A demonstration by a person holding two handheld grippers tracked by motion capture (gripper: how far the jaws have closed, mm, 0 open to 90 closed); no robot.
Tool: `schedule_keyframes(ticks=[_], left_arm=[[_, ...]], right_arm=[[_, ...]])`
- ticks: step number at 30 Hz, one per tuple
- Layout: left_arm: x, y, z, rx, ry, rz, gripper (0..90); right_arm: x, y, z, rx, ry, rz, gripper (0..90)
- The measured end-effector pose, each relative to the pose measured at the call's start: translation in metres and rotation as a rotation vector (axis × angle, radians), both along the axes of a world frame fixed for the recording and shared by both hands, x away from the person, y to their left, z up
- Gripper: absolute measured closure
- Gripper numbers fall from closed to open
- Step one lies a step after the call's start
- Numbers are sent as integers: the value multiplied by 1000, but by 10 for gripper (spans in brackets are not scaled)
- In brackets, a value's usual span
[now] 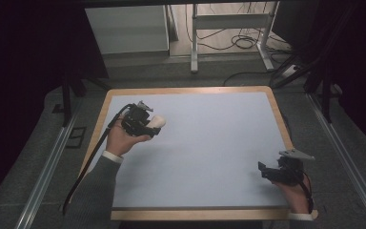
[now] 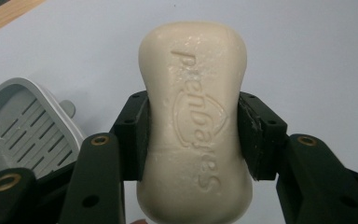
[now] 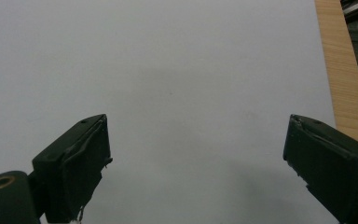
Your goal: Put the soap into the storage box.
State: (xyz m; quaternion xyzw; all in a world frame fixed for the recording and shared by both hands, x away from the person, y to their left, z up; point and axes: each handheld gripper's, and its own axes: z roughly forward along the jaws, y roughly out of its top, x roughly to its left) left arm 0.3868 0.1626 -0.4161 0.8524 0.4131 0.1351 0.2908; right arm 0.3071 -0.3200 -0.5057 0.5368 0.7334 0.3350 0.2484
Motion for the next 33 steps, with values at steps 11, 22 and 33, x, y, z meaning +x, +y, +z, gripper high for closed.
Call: schedule_keyframes(ticks=[11,22,33], left_arm=[[8,7,-1,-1,3,28,496],[20,15,-3,0,12,64,495],[28,26,-7,3,19,109,496]], right_arm=[[0,0,0,-2,-3,1,71],[0,0,0,-3,-2,1,71],[0,-1,0,1,-4,-1,71]])
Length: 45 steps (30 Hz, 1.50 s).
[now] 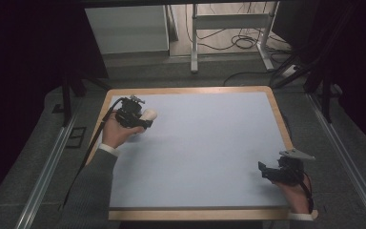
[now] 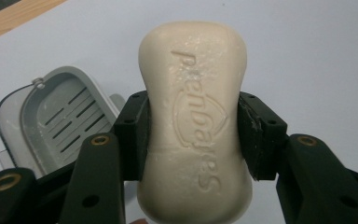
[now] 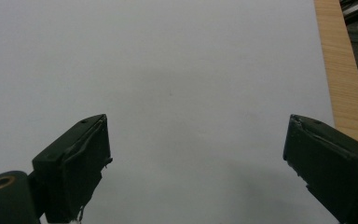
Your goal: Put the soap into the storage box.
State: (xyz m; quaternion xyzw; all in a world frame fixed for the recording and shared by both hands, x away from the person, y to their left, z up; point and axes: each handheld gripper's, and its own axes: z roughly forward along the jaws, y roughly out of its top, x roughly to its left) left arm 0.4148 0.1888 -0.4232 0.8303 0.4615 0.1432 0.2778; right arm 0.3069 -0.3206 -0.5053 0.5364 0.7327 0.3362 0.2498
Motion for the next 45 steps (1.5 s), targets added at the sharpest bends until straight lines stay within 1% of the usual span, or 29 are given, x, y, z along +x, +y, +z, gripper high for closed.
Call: schedule_keyframes(ticks=[5,6,12,16,20,28,31,36,37,38,39,41,42,43,45], left_arm=[[3,4,-4,4,7,12,495],[5,6,-6,1,13,22,495],[12,13,-9,2,19,54,496],[14,15,-10,5,24,60,496],[17,17,-11,-1,24,74,495],[26,23,-17,5,44,101,496],[30,26,-19,4,50,132,495],[35,31,-21,6,57,154,495],[38,33,-23,2,67,166,495],[38,33,-23,2,67,166,496],[41,35,-24,2,70,181,495],[45,38,-27,3,77,194,495],[45,38,-27,3,77,194,496],[48,39,-29,7,87,204,495],[49,40,-30,3,94,208,495]], right_arm=[[0,0,0,2,-4,0,71],[0,0,0,1,-4,0,71],[0,0,0,-1,0,-1,71],[0,-1,0,-2,1,-1,71],[0,0,0,-1,0,0,71],[0,0,0,1,1,-1,71],[0,-1,0,-2,0,-1,71],[0,-1,0,-1,0,-2,71],[0,-1,0,-2,-1,-2,71],[0,-1,0,-2,1,-2,71],[0,-1,0,-3,1,-2,71],[0,0,0,-4,2,2,71],[0,0,0,-4,2,2,71],[0,0,0,-3,1,1,71],[0,0,0,-2,1,-1,71]])
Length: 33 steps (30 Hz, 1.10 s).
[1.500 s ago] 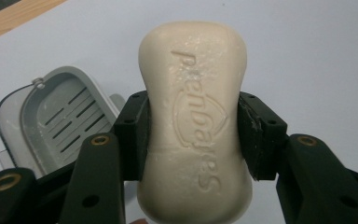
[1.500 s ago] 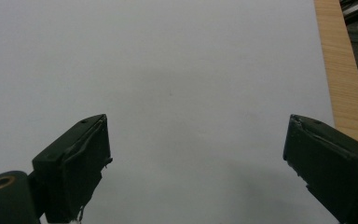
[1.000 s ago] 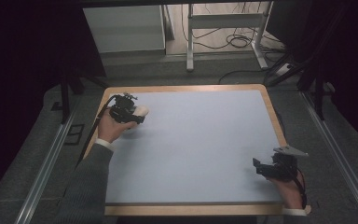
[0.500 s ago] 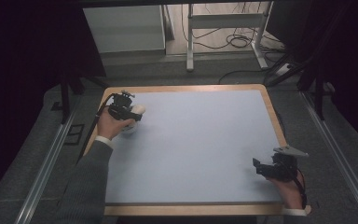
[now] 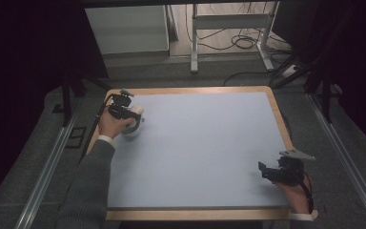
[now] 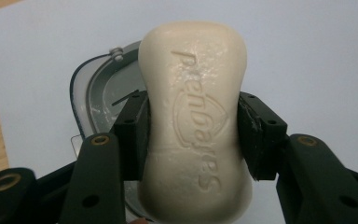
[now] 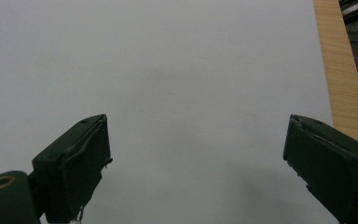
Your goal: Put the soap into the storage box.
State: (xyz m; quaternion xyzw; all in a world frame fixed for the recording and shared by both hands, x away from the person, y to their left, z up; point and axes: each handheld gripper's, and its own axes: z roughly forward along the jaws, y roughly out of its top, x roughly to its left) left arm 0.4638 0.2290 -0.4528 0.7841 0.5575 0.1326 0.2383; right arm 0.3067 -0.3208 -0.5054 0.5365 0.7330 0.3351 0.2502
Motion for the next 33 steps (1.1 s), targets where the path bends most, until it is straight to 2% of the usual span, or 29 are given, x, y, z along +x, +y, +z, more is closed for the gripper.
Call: schedule_keyframes(ticks=[2,7,15,17,18,20,21,24,26,27,30,31,33], left_arm=[[3,1,-2,-10,4,11,495],[8,4,-9,8,21,34,495],[10,6,-22,9,57,37,492],[9,6,-22,-3,42,42,465],[6,6,-17,-39,15,39,441],[3,5,-11,-71,0,22,396],[3,5,-11,-71,0,22,381],[-4,5,-1,-115,-28,-1,353],[-14,1,5,-122,-51,-32,328],[-14,1,5,-122,-51,-32,319],[-27,-4,8,-140,-75,-72,300],[-36,-8,7,-130,-86,-111,290],[-41,-10,6,-128,-95,-129,285]], right_arm=[[0,0,0,-2,1,-3,71],[0,1,-1,-6,3,5,71],[0,0,0,-4,1,4,71],[0,0,-1,-6,2,2,71],[0,0,-1,-4,2,2,71],[0,0,-1,-4,3,2,71],[0,0,-1,-4,3,2,71],[0,1,-1,-6,2,3,71],[0,1,-1,-5,0,4,71],[0,1,-1,-5,0,4,71],[0,1,-1,-6,2,2,71],[0,0,-1,-4,2,1,71],[0,0,-1,-4,-8,1,71]])
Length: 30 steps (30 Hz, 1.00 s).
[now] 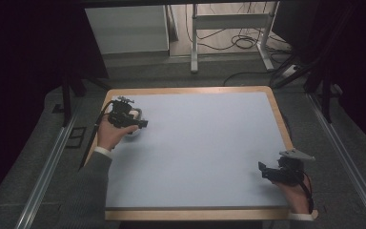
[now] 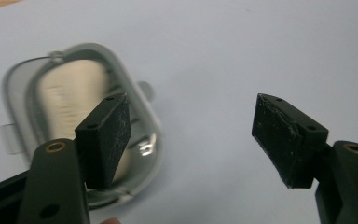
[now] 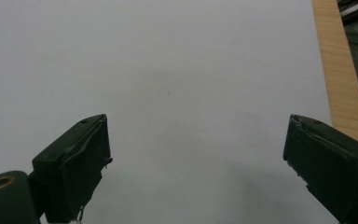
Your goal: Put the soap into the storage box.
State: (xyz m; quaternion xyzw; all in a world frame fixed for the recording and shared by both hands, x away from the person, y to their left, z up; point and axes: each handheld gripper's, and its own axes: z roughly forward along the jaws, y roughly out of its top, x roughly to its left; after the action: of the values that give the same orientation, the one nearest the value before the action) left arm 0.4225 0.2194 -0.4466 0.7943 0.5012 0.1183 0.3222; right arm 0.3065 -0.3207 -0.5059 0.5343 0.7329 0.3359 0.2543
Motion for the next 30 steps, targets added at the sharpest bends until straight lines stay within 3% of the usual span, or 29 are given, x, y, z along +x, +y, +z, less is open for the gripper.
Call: schedule_keyframes(ticks=[1,3,4,9,10,11,13,18,25,27,30], left_arm=[[-10,-4,-3,0,-12,-35,281],[-15,-6,-4,5,-13,-55,275],[-25,-11,-9,9,-22,-99,271],[-44,-20,-19,-14,-48,-149,266],[-53,-23,-23,-28,-68,-159,265],[-53,-23,-23,-28,-68,-159,267],[-62,-25,-26,-41,-106,-150,278],[-82,-26,-36,-60,-119,-154,275],[-100,-20,-58,-92,-71,-169,268],[-104,-15,-67,-132,-61,-144,272],[-106,-14,-67,-109,-65,-141,264]], right_arm=[[-1,0,1,-2,-8,-1,71],[-1,1,1,-1,-15,4,75],[-2,2,3,2,-30,13,77],[-3,5,4,2,-40,28,77],[-3,5,4,2,-42,31,77],[-3,5,4,2,-42,31,77],[-3,5,4,3,-45,36,77],[-4,5,5,7,-49,46,78],[-4,5,5,4,-49,47,77],[-4,6,5,5,-47,45,78],[-3,6,5,5,-49,47,77]])
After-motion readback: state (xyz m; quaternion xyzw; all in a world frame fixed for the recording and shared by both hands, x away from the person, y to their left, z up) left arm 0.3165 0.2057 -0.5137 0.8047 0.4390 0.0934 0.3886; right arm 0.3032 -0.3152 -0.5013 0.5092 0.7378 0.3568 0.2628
